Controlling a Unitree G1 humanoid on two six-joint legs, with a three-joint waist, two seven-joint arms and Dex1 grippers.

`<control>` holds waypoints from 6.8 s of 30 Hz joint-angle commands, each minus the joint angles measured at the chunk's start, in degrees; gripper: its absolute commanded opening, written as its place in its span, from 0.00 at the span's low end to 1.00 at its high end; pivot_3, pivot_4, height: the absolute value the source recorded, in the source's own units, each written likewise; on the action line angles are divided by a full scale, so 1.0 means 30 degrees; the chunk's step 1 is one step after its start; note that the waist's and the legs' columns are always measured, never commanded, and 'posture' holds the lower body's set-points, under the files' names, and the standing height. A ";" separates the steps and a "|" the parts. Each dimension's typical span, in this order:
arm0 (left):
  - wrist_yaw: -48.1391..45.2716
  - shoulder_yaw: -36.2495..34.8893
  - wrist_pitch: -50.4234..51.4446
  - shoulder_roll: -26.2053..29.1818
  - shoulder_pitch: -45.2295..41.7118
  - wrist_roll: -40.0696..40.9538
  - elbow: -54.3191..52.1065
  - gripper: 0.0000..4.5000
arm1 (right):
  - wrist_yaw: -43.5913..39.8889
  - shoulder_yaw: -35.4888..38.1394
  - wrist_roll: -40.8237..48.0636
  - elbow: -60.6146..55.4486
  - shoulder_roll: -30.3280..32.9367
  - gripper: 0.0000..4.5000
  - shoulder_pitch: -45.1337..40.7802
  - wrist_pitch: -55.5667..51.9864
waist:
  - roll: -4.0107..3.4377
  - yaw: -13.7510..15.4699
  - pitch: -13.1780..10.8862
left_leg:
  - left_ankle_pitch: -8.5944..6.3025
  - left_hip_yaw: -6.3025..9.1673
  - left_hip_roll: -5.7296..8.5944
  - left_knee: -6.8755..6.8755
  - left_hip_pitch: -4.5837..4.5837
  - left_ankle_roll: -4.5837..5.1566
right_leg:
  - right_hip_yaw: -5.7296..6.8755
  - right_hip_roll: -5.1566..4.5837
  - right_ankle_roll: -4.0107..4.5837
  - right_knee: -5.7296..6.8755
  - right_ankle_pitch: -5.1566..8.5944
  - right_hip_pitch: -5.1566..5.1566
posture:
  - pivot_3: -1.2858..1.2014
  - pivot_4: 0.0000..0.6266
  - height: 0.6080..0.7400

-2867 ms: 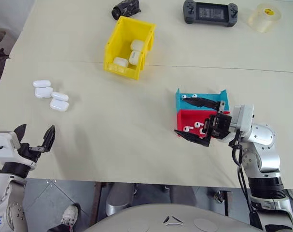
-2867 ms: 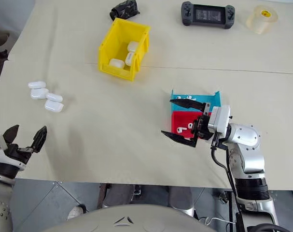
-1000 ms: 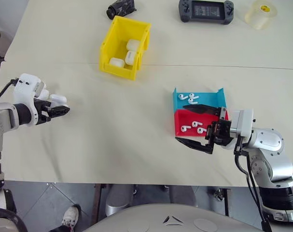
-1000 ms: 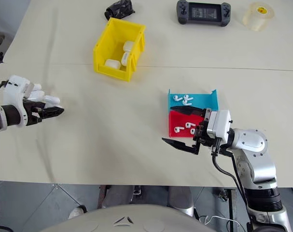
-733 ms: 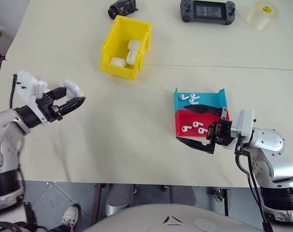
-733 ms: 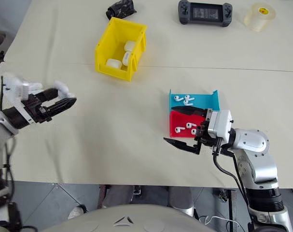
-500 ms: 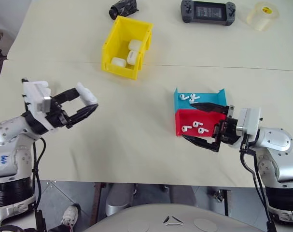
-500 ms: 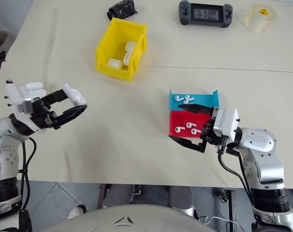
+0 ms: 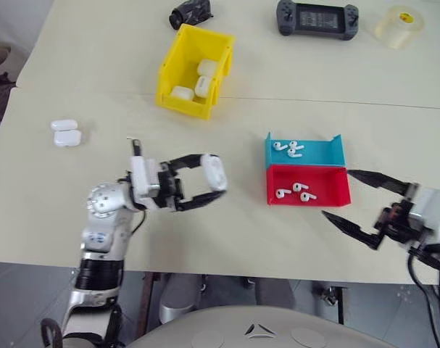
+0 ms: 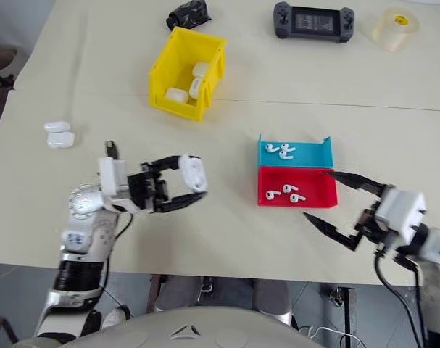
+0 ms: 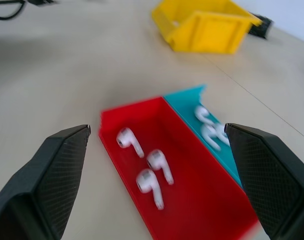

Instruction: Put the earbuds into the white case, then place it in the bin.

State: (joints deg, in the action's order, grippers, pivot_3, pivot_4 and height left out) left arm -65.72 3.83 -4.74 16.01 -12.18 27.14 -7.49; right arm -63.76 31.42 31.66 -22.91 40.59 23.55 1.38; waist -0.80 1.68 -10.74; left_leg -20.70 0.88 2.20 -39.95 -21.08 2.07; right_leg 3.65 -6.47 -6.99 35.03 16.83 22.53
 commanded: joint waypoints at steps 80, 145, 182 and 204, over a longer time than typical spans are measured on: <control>0.0075 0.2455 -0.1102 -0.2297 -0.2342 0.0843 -0.0204 0.62 | 0.3045 -1.5903 -0.8117 -0.3733 0.8226 0.25 -1.3281 -1.5315 | -0.0057 -0.0076 0.0025 | 0.0007 0.0034 -0.0003 -0.0033 -0.0041 0.0008 | 0.0030 -0.0027 -0.0006 -0.0140 -0.0003 0.0008 | 0.52 0.24 1.00; -0.1419 0.1229 0.2324 -0.1479 -0.4341 0.2780 0.1465 0.62 | 0.8505 -0.7862 0.3793 -0.7194 -0.8379 0.12 -0.8767 -0.7211 | -0.0043 -0.0104 0.0023 | 0.0019 0.0035 0.0034 -0.0012 -0.0028 0.0021 | 0.0010 0.0039 -0.0022 0.0001 -0.0012 0.0028 | 0.52 0.24 1.00; -0.1612 0.1207 0.3941 -0.1474 -0.4233 0.3548 -0.0020 0.62 | 0.7883 -1.1093 0.3406 -0.4708 -0.7519 0.12 -0.8595 -0.5036 | -0.0043 -0.0126 0.0022 | 0.0020 0.0034 0.0035 0.0001 -0.0029 0.0027 | 0.0003 0.0042 -0.0018 -0.0005 -0.0010 0.0037 | 0.52 0.24 1.00; -0.1363 0.0748 0.3329 -0.2500 -0.4867 0.3355 0.0563 0.62 | 0.7059 -1.0700 0.5275 -0.4491 -0.5861 0.46 -0.7809 -0.5755 | -0.0043 -0.0127 0.0022 | 0.0019 0.0037 0.0029 0.0002 -0.0031 0.0028 | 0.0005 0.0014 -0.0018 -0.0028 -0.0010 0.0034 | 0.52 0.24 1.00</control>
State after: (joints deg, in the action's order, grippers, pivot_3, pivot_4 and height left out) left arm -70.22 6.90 6.87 9.97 -24.55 35.46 -3.20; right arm -41.73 0.42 47.28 -36.56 22.29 -0.71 -14.06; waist -0.93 1.30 -10.67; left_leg -20.64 0.98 2.28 -39.95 -21.18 2.16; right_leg 3.66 -6.44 -7.05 34.93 16.80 22.63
